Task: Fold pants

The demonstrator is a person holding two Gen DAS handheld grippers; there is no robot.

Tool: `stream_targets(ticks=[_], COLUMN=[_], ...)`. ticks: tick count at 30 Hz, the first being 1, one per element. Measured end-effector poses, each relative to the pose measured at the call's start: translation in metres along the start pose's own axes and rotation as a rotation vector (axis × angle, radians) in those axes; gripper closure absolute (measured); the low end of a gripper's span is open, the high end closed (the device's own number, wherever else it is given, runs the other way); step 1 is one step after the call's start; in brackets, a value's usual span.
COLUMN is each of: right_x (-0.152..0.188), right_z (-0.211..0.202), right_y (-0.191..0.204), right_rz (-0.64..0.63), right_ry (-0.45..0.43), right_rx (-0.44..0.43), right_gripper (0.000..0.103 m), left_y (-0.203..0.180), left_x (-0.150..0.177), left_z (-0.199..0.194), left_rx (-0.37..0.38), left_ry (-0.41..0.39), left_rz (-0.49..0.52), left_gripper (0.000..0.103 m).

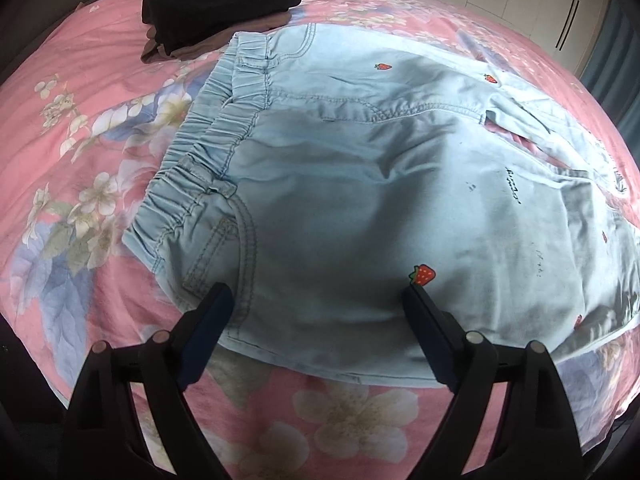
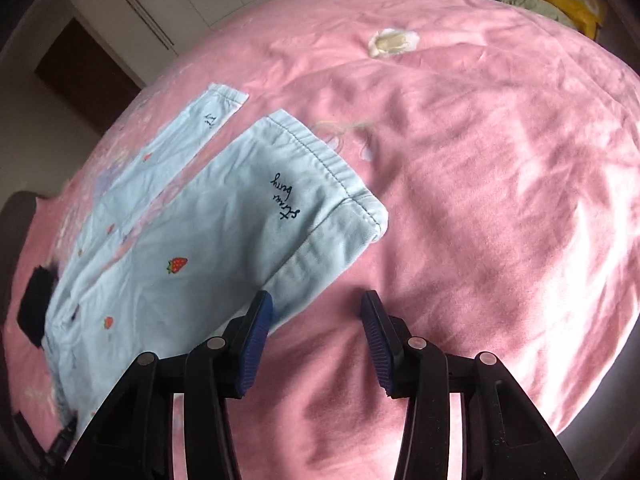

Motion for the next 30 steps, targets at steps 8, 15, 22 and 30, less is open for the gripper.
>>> stream_targets(ticks=[8,15,22,30], right_x=[-0.019,-0.018,-0.065,0.032], right_z=[-0.012,0.001,-0.045,-0.022], right_y=[0.012,-0.024,-0.001,0.155], right_rz=[-0.100,-0.112,-0.255,-0.738], right_ry=[-0.181,-0.103,-0.382,-0.218], right_rx=[0.031,0.145,0.339,-0.153], right_gripper=[0.100,0.100,0.060,0.059], left_y=[0.003,0.000,0.008,0.027], left_x=[-0.004,0.000,-0.018,-0.009], left_z=[0.006,0.011,-0.026,0.010], left_rx=[-0.005,-0.009,0.056,-0.031], left_ry=[0.016,0.010,-0.064,-0.011], left_rz=[-0.023,0.001,0.015,0.153], left_gripper=[0.017,0.013,0.014,0.015])
Point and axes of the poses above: each gripper's, at about its wrist camera, not at the fingertips, and z roughly the way its jaws point, y to its left, x to its underside, the point moved 6 cm from there along z, roughly the way its jaws point, and after that the axes turned 15 degrees about -y, right-handed, at the moved point
